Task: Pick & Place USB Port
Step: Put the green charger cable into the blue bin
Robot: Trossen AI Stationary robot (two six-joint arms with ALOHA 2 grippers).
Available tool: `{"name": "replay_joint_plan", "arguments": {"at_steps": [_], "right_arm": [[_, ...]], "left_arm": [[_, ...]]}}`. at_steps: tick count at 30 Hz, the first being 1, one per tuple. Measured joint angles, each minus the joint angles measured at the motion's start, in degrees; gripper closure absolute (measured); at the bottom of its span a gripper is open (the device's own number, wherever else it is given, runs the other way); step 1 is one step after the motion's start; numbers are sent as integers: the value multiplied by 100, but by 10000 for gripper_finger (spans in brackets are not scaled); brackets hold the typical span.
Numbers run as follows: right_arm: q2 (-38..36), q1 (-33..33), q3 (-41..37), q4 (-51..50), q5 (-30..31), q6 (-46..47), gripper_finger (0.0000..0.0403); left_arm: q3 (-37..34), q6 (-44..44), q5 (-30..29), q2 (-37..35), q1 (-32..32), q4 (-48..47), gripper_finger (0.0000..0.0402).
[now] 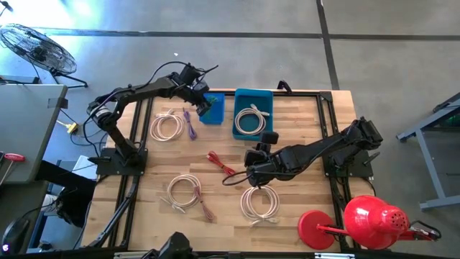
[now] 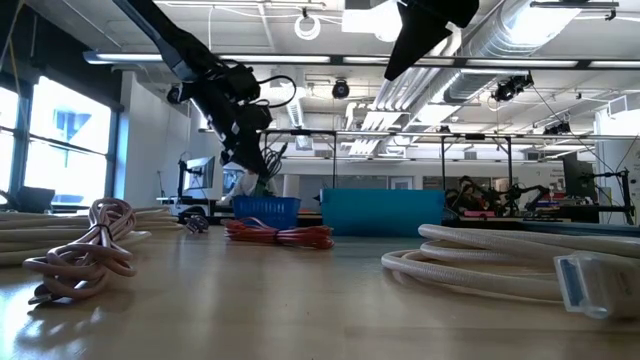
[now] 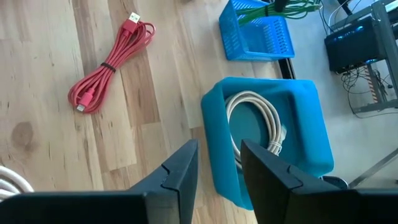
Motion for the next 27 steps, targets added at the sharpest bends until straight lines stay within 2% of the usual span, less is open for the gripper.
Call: {"name": "replay_joint_plan", "arguments": {"at_steps": [12, 23, 27], "right_arm": [[0, 0, 0, -2, -1, 0, 289], [0, -2, 0, -2, -3, 0, 289], [0, 0, 0, -2, -3, 0, 289]], "left_arm": [[0, 4, 232, 0, 0, -209, 393], [0, 38, -19, 0, -1, -484, 329], [-2, 48, -345, 0, -48, -483, 313]]}}
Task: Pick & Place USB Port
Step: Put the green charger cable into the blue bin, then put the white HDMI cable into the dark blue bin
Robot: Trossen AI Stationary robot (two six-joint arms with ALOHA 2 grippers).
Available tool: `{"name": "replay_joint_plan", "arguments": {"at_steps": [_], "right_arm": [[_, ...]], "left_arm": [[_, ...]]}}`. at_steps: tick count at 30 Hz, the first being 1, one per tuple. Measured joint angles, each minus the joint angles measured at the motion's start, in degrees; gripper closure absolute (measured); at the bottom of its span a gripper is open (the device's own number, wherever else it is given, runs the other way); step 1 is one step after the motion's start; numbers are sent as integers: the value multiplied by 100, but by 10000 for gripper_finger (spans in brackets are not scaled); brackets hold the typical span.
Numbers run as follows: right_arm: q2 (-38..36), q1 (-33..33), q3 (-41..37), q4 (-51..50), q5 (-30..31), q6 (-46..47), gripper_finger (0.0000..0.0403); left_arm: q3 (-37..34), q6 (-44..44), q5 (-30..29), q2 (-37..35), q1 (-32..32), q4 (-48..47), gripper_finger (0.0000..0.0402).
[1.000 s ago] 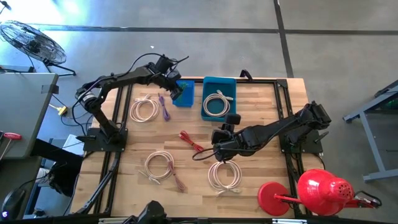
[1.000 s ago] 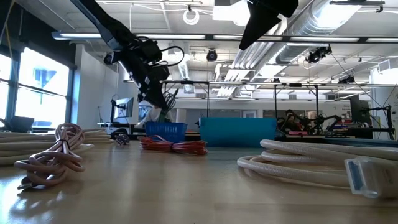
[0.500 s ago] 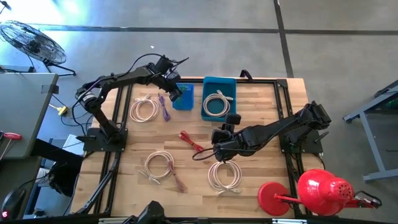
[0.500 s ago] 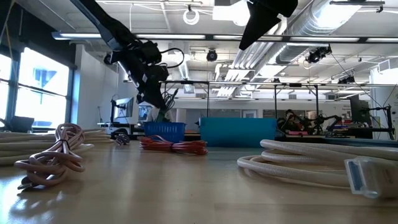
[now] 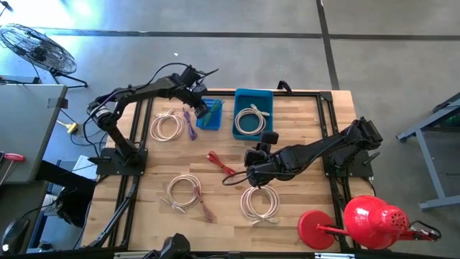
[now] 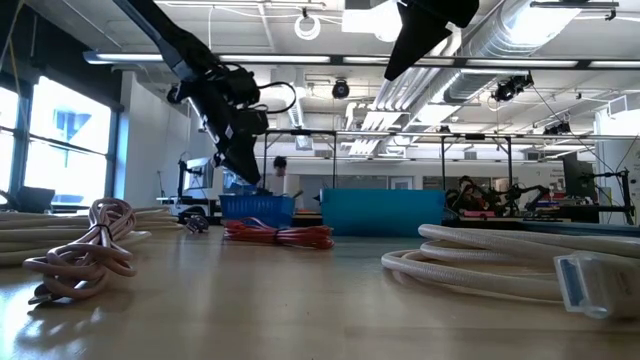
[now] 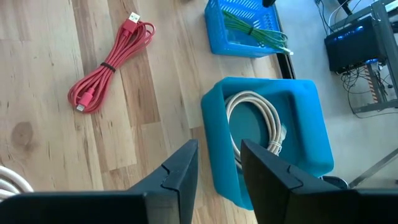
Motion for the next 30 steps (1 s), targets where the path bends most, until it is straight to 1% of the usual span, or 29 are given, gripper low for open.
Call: {"name": "replay_joint_plan", "arguments": {"at_steps": [4, 7, 10, 12, 14, 18, 20, 22, 23, 25, 27, 30], "right_arm": [[0, 0, 0, 0, 0, 0, 289], [0, 0, 0, 1, 0, 1, 289], [0, 0, 0, -2, -20, 22, 289], [0, 0, 0, -31, -20, 22, 289], [0, -1, 0, -66, -16, 34, 289], [0, -1, -2, -153, 11, 72, 289], [0, 0, -2, -155, 11, 151, 289], [0, 0, -2, -197, 9, 177, 289], [0, 0, -2, -236, 7, 194, 289], [0, 0, -1, -292, 2, 220, 289], [0, 0, -2, -350, -13, 305, 289], [0, 0, -2, -392, -18, 344, 289]], "left_arm": [[0, 9, -118, 0, -1, 122, 297], [0, 16, -134, 0, 6, 441, 292], [0, 33, 118, -2, 13, 758, 291], [3, 3, 411, -2, 11, 935, 291], [83, -35, 712, -2, 11, 914, 291], [442, 233, 1207, -9, 9, 494, 291], [683, 542, 1508, -9, 11, -86, 291], [968, 1026, 1615, -9, -10, -922, 291], [1106, 1325, 1579, -9, -45, -1385, 291], [1391, 1981, 1160, -9, -134, -2414, 291], [1621, 2455, 435, -11, -265, -3350, 291], [1745, 2700, -944, -11, -506, -4428, 291]]}}
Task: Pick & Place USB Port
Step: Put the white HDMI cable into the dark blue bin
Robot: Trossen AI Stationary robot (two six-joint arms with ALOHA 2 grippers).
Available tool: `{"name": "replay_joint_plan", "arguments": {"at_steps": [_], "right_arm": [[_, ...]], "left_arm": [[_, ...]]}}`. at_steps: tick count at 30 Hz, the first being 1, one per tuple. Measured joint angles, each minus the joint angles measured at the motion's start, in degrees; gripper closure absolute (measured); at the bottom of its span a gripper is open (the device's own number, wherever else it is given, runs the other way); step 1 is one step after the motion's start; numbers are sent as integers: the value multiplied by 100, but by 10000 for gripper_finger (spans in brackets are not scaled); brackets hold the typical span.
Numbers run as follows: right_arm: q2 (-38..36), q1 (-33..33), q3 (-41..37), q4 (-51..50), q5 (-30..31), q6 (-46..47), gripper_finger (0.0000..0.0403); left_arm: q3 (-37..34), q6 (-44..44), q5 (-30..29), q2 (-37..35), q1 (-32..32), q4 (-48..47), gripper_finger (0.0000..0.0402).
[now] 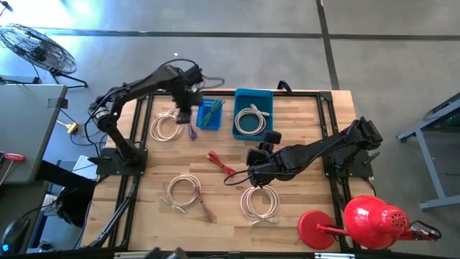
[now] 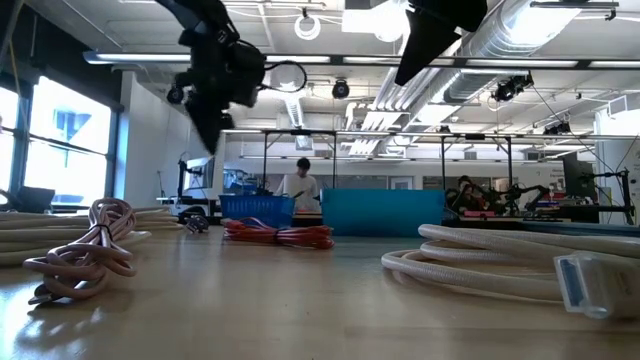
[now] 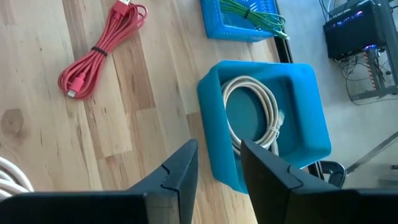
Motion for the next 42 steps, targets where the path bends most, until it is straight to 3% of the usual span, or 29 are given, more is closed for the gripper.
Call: {"name": "replay_joint_plan", "arguments": {"at_steps": [4, 7, 14, 22, 29, 42], "right_arm": [[0, 0, 0, -15, -28, 129, 289], [0, -2, 0, -41, -68, 216, 289], [0, 0, 0, -39, -443, 327, 289], [0, 48, 0, -76, -562, 458, 289], [0, 48, 0, -74, -524, 512, 289], [-5, 51, -34, -26, -517, 513, 289]], "left_arm": [[-84, -469, -1291, -2, -326, -1043, 291], [-352, -1090, -1371, -2, -605, -1373, 291], [-1409, -1332, -1813, 0, -1243, -728, 291], [-2372, -1207, -2884, 0, -1280, -156, 291], [-2664, -967, -2742, 0, -1284, 574, 291], [-2669, -862, -2150, 0, -1282, 686, 291]]}}
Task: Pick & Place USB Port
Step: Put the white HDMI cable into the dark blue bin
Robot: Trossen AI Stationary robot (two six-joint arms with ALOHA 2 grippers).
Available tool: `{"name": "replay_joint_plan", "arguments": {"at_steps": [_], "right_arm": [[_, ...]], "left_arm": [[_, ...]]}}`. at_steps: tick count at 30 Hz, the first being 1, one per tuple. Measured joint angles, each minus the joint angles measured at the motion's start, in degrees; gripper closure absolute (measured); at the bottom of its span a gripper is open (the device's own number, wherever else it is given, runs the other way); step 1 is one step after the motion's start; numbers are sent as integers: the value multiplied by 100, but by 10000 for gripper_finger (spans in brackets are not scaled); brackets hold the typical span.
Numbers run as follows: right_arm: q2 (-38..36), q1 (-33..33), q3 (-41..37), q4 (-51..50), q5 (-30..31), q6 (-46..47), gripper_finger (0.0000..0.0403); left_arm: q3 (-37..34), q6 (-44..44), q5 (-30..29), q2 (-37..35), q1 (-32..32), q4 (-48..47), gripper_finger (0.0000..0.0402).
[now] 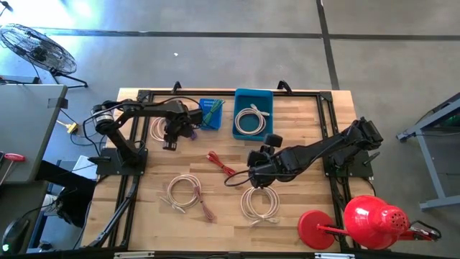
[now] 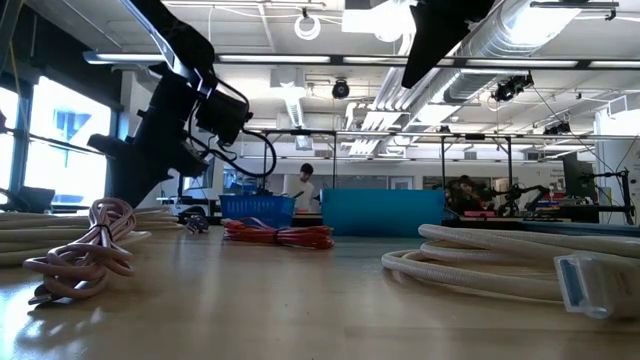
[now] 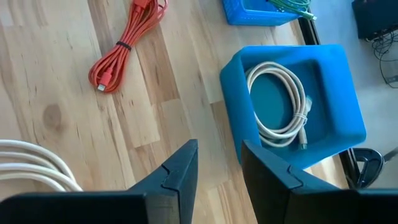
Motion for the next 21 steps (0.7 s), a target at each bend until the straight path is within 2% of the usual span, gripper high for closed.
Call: {"name": "replay_joint_plan", "arguments": {"at_steps": [8, 21], "right_arm": [[1, 2, -600, 59, 42, 82, 289], [1, 83, -860, 405, -1, 92, 289]], "left_arm": [[0, -2, 564, 0, -2, 1, 291], [-117, 0, 549, -2, -2, 699, 291]]}}
